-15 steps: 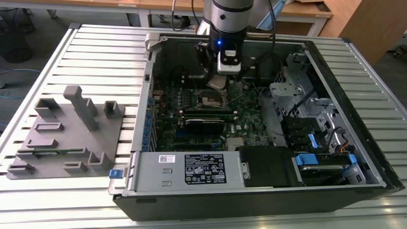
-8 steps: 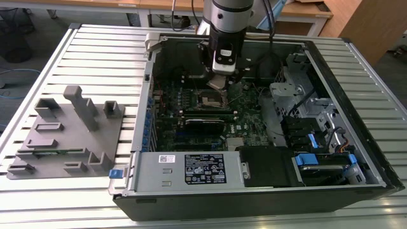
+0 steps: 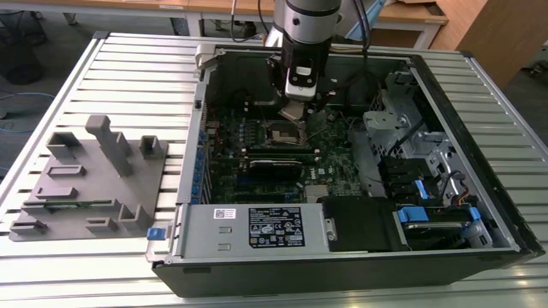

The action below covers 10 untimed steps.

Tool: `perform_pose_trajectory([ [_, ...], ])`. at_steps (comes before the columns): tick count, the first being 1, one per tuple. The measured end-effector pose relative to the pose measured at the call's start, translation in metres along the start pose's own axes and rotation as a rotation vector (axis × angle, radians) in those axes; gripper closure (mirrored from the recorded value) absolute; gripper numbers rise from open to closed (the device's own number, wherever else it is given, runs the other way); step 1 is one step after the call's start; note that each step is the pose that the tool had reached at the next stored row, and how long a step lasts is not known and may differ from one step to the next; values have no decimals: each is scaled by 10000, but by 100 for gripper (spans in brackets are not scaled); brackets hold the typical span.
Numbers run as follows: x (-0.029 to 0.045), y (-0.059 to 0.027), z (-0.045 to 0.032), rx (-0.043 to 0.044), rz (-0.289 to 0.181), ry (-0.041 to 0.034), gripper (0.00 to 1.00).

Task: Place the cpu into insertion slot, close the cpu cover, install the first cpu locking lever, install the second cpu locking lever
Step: 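Place the cpu into insertion slot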

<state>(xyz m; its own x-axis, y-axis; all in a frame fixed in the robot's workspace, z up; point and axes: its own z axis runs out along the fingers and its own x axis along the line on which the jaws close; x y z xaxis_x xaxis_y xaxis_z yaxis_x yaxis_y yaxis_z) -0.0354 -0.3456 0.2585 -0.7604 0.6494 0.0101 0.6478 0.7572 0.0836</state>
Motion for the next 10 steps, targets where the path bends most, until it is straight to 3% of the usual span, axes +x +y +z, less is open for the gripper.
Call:
perform_pose_trajectory([
  [3, 0, 0, 0, -2, 123, -11, 46],
  [10, 0, 0, 3, -13, 1276, -107, 46],
])
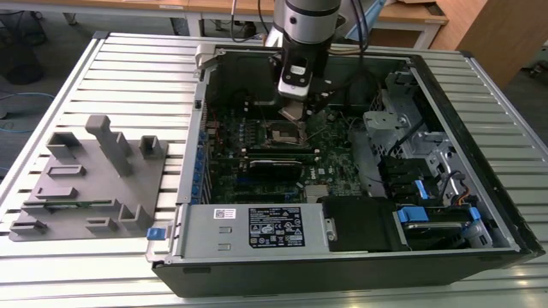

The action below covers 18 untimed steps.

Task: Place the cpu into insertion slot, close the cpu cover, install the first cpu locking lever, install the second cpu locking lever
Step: 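Place the cpu into insertion slot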

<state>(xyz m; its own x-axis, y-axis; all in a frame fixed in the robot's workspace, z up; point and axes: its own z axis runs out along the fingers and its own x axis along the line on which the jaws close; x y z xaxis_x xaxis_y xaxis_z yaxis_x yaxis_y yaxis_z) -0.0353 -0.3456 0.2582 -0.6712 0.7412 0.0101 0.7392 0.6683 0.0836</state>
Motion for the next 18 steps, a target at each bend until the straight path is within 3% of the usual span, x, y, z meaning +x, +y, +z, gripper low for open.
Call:
perform_pose_trajectory([
  [2, 0, 0, 1, -4, 312, -26, 46],
  [9, 0, 0, 1, -5, 424, -36, 46],
  [18, 0, 0, 6, -21, 2025, -170, 46],
])
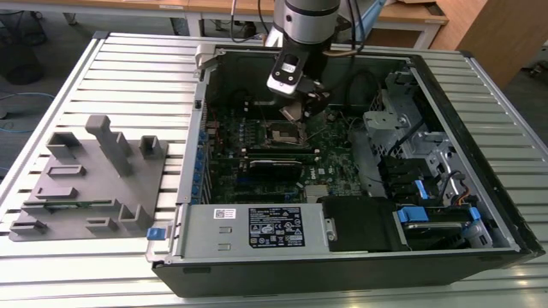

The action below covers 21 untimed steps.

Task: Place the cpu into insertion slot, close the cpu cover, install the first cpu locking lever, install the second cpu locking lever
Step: 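Place the cpu into insertion slot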

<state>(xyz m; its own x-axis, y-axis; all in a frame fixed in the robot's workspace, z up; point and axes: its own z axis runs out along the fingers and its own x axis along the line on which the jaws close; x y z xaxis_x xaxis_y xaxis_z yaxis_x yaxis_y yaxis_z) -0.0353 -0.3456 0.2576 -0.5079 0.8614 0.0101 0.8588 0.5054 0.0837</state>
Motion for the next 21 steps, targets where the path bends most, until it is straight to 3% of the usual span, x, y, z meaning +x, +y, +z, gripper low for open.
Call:
perform_pose_trajectory([
  [21, 0, -2, 21, -38, 3807, -320, 46],
])
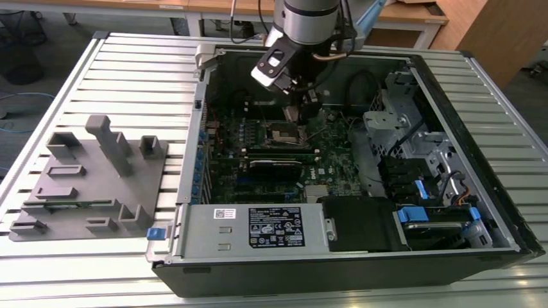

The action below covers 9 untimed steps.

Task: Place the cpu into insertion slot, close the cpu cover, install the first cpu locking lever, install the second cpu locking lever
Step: 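Place the cpu into insertion slot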

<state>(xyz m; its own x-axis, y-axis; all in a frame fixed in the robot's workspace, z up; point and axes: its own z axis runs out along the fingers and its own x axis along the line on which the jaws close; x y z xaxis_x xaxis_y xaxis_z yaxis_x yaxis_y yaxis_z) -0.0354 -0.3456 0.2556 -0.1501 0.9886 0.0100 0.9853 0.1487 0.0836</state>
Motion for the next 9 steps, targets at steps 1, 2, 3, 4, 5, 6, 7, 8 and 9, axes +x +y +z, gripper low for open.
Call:
perform_pose_trajectory([
  [1, 0, 0, 1, -2, 181, -15, 46],
  [2, 0, 0, 2, -3, 364, -31, 46],
  [3, 0, 0, 4, -6, 539, -45, 46],
  [4, 0, 0, 5, -7, 723, -61, 46],
  [5, 0, 0, 6, -9, 902, -76, 46],
  [6, 0, 0, 8, -11, 1082, -90, 46],
  [7, 0, -1, 9, -13, 1276, -107, 46],
  [8, 0, -1, 11, -15, 1457, -122, 46],
  [9, 0, -1, 12, -17, 1630, -136, 46],
])
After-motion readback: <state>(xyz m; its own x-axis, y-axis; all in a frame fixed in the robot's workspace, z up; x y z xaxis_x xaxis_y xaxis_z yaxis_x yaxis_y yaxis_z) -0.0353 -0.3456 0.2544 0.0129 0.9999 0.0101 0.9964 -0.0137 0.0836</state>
